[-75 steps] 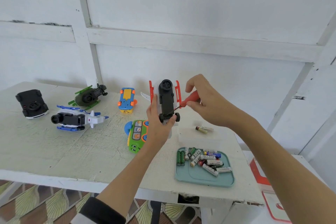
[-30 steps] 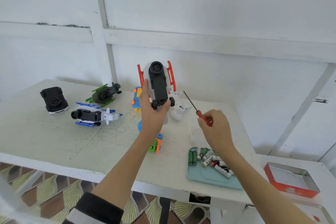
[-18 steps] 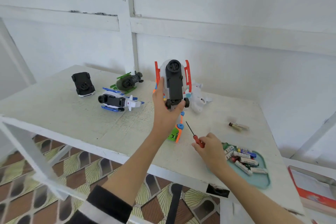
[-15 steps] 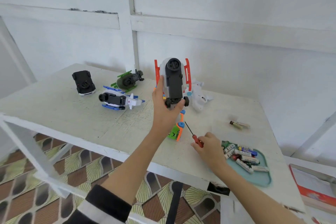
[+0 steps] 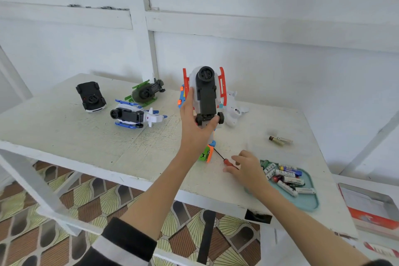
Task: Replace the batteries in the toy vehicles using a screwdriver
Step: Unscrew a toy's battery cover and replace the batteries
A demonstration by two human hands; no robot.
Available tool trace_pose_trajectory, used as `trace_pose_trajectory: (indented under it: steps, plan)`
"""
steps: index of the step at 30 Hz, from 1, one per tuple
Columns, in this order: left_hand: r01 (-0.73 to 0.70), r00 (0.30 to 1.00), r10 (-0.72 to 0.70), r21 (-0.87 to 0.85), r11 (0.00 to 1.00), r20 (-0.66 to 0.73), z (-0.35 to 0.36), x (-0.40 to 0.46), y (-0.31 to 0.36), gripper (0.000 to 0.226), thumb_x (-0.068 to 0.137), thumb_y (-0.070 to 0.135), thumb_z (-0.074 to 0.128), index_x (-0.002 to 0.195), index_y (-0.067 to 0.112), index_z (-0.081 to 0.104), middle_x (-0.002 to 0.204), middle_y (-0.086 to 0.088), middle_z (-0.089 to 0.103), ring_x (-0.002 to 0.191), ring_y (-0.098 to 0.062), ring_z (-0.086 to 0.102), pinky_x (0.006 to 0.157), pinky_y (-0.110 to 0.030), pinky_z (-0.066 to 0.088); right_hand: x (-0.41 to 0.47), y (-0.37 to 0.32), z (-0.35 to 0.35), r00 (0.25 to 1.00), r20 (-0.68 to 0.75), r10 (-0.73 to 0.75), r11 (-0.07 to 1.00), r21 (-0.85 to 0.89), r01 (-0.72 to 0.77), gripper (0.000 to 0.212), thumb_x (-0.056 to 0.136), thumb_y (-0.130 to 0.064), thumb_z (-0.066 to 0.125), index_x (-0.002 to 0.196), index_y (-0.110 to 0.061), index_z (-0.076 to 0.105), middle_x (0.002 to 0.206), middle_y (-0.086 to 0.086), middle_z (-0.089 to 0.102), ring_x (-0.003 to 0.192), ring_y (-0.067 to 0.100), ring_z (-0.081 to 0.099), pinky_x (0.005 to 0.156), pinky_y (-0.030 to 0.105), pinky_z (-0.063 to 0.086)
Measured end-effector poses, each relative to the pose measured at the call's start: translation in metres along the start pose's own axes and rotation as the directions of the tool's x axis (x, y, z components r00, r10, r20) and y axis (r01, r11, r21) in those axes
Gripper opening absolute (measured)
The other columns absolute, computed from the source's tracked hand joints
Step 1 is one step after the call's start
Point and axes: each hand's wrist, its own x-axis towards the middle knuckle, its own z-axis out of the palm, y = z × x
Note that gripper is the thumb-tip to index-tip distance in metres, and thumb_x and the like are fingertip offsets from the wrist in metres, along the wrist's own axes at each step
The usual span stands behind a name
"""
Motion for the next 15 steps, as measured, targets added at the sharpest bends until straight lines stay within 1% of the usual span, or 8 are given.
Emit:
trace_pose_trajectory:
  steps: [2,4,6,7,10,13,14,15]
  plan:
    - [-0.005,1.0,0.005,0.01,1.0,0.017,0.004,0.001,0.001,0.087,0.081,0.013,0.07,0.152,0.031,0.021,0.132,0.032,0.03,0.134,-0.034,0.043,0.095,-0.019,0.05,0.003,-0.003,-0.016,0.992,-0.122,-0.039,0.996,0.069,0.048,0.042,0.077,-0.028,0.073,0.107,0.001,0.067,0.089,0.011,0.058,0.077,0.016,0.047,0.067,0.019,0.033]
    - [-0.022,0.999,0.021,0.029,0.999,0.032,0.009,0.003,0.003,0.087,0.079,0.022,0.069,0.15,0.034,0.022,0.13,0.034,0.031,0.129,-0.033,0.047,0.099,-0.029,0.051,0.008,-0.012,-0.041,0.952,-0.298,-0.066,0.983,0.146,0.114,0.036,0.078,-0.025,0.073,0.104,-0.001,0.069,0.085,0.006,0.059,0.067,0.012,0.046,0.062,0.011,0.034]
    - [-0.046,0.998,0.043,0.053,0.998,0.049,0.015,0.005,0.006,0.087,0.077,0.032,0.07,0.148,0.039,0.021,0.131,0.034,0.031,0.128,-0.03,0.048,0.1,-0.035,0.05,0.016,-0.029,-0.07,0.899,-0.434,-0.065,0.95,0.25,0.189,0.03,0.083,-0.025,0.068,0.107,-0.007,0.067,0.09,0.002,0.058,0.07,0.006,0.051,0.062,0.01,0.04]
    - [-0.051,0.997,0.048,0.053,0.997,0.059,0.018,0.005,0.006,0.087,0.075,0.039,0.07,0.147,0.042,0.021,0.131,0.036,0.032,0.129,-0.028,0.047,0.098,-0.032,0.051,0.021,-0.037,-0.083,0.88,-0.469,-0.072,0.926,0.296,0.234,0.03,0.085,-0.026,0.065,0.111,-0.011,0.065,0.095,0.001,0.057,0.075,0.004,0.053,0.065,0.009,0.041]
    - [-0.044,0.995,0.042,0.021,0.999,0.091,0.028,0.006,0.01,0.089,0.075,0.039,0.069,0.151,0.036,0.023,0.131,0.037,0.034,0.132,-0.019,0.044,0.093,-0.023,0.05,0.036,-0.061,-0.115,0.887,-0.44,-0.141,0.878,0.357,0.317,0.04,0.089,-0.031,0.059,0.128,-0.027,0.05,0.112,-0.006,0.046,0.094,0.005,0.051,0.076,0.01,0.042]
    - [-0.055,0.991,0.054,0.007,0.998,0.12,0.036,0.005,0.011,0.088,0.079,0.023,0.07,0.153,0.021,0.022,0.134,0.028,0.034,0.129,0.006,0.039,0.087,-0.01,0.047,0.049,-0.07,-0.13,0.906,-0.347,-0.243,0.877,0.321,0.357,0.052,0.087,-0.037,0.055,0.134,-0.042,0.033,0.129,-0.008,0.029,0.116,0.008,0.038,0.094,0.013,0.034]
    - [-0.065,0.989,0.066,-0.007,0.998,0.13,0.039,0.004,0.012,0.087,0.079,0.02,0.069,0.153,0.021,0.023,0.135,0.027,0.034,0.129,0.006,0.039,0.086,-0.011,0.048,0.052,-0.071,-0.133,0.912,-0.319,-0.258,0.884,0.304,0.356,0.055,0.085,-0.039,0.054,0.134,-0.044,0.029,0.135,-0.006,0.023,0.121,0.009,0.034,0.097,0.014,0.031]
    - [-0.072,0.986,0.075,-0.022,0.997,0.146,0.041,0.004,0.012,0.086,0.08,0.019,0.069,0.152,0.023,0.023,0.136,0.029,0.034,0.131,0.001,0.04,0.086,-0.013,0.049,0.055,-0.071,-0.135,0.921,-0.287,-0.264,0.891,0.293,0.347,0.058,0.085,-0.039,0.055,0.135,-0.045,0.027,0.14,-0.003,0.018,0.126,0.011,0.029,0.101,0.017,0.03]
